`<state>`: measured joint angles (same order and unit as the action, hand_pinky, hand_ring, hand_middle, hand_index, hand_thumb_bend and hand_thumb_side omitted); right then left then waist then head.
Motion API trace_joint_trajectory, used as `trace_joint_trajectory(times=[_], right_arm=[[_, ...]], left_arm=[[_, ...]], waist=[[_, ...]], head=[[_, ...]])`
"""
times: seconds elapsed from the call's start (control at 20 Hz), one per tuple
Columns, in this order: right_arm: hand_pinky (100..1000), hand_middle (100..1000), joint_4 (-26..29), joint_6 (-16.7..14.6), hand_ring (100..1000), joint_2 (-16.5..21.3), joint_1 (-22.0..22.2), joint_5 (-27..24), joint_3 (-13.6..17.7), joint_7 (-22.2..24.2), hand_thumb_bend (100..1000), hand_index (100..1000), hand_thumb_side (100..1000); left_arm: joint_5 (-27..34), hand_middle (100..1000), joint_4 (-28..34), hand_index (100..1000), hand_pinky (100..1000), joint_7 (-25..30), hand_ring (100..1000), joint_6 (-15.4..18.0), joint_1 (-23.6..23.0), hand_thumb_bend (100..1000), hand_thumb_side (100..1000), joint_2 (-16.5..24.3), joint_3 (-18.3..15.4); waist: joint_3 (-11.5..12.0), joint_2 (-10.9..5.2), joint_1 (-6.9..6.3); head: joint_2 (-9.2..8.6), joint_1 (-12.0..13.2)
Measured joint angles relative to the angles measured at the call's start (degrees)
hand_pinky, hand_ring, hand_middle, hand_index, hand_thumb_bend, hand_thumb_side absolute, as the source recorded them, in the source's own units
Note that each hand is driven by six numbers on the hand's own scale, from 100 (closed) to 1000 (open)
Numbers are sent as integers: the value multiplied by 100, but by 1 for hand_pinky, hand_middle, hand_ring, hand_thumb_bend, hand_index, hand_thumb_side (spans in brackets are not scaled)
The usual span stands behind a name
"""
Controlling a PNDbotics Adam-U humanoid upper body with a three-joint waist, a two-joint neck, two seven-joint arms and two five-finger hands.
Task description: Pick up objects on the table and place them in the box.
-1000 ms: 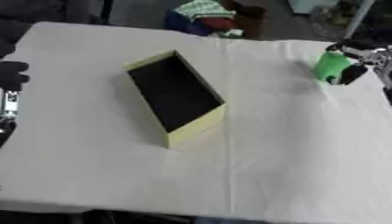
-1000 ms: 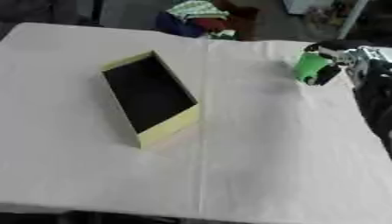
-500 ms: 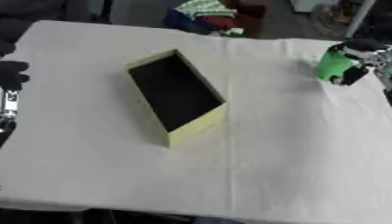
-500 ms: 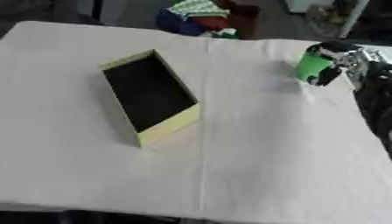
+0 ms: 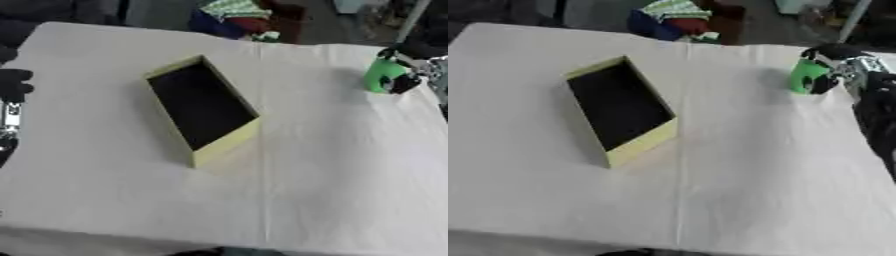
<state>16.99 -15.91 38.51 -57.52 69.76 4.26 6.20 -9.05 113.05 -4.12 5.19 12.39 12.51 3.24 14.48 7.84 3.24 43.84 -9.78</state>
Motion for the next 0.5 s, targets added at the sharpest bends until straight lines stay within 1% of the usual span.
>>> trace_joint_trajectory(times=[0.15,0.2,0.4,0.5], right_arm=[[768,475,178,-62,817,0,-36,59,71,-237,100,810,100],[746,437,268,-67,789,0,-26,89,94,-330,100,770,100],[735,416,545,-137,776,0,37,220,146,-727,100,759,100],[729,407,582,-185,768,0,66,275,154,-940,100,752,100]], left_arm=[[0,733,0,816,654,1,678,1,0,241,568,0,0],[0,733,0,816,655,1,678,1,1,241,567,0,0],[0,733,0,816,655,1,678,1,1,240,567,0,0],[0,733,0,816,655,1,678,1,1,240,567,0,0]], waist=[[-5,0,-1],[-5,0,-1],[-24,-9,-4],[-29,-14,-3]], head=[[0,1],[0,1],[0,1],[0,2]])
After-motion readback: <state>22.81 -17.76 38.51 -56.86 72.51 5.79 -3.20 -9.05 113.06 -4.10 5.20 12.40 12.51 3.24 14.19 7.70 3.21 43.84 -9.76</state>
